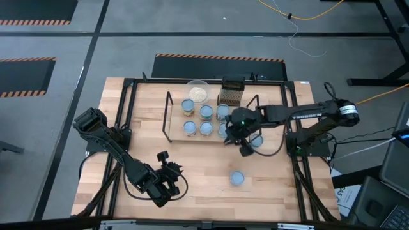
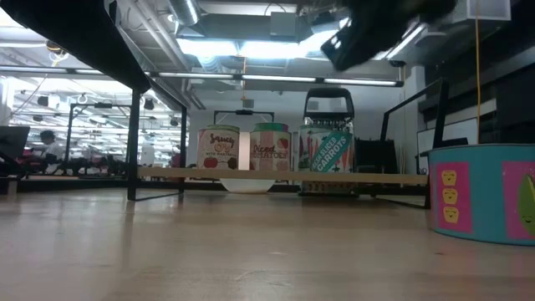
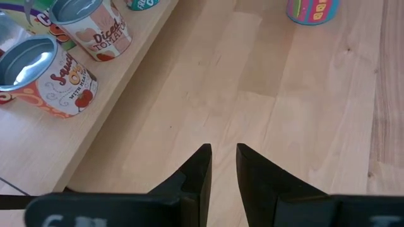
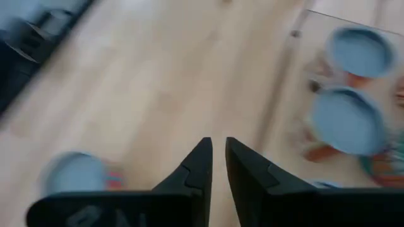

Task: Pick and place cans onto a shelf
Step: Put the canned corn on the shelf

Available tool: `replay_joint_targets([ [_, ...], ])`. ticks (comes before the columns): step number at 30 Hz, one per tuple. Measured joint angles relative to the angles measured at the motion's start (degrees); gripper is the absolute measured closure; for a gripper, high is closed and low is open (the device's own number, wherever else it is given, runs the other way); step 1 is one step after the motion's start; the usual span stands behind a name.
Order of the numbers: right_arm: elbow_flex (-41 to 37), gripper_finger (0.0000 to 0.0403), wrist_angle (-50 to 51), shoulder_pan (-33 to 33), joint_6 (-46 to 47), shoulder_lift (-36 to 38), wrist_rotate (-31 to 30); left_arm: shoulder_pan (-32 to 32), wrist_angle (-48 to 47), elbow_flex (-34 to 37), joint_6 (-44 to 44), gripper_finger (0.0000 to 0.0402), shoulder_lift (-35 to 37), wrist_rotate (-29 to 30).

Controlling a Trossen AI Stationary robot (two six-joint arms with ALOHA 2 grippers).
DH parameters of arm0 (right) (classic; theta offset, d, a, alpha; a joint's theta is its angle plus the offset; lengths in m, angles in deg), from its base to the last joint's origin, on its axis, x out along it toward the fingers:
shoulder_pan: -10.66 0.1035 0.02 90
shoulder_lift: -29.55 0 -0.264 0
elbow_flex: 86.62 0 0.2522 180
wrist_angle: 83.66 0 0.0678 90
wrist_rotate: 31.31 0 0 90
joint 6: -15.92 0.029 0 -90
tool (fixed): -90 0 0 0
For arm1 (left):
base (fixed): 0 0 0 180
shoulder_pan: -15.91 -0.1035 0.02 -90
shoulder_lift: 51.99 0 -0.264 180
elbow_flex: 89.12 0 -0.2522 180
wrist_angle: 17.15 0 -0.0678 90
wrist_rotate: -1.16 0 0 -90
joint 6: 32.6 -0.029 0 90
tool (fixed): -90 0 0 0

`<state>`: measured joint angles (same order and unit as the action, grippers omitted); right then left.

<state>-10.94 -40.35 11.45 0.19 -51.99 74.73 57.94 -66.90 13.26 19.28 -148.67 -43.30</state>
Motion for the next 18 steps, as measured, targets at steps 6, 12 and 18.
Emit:
replay_joint_targets([
  [6, 3.31, 0.0352, 6.56, 8.13, 3.63, 0.0, 4.0, -0.01, 0.2, 0.0, 0.0, 0.0335, -0.01, 0.0],
  [12, 3.31, 0.0352, 10.29, 16.67, 3.54, 0.0, 4.71, 0.01, 0.2, 0.0, 0.0, 0.0335, 0.02, 0.0],
  [18, 3.33, 0.0352, 10.23, 22.94, 3.26, -0.5, 4.67, -0.01, 0.21, 0.0, 0.01, 0.0335, -0.01, 0.0],
])
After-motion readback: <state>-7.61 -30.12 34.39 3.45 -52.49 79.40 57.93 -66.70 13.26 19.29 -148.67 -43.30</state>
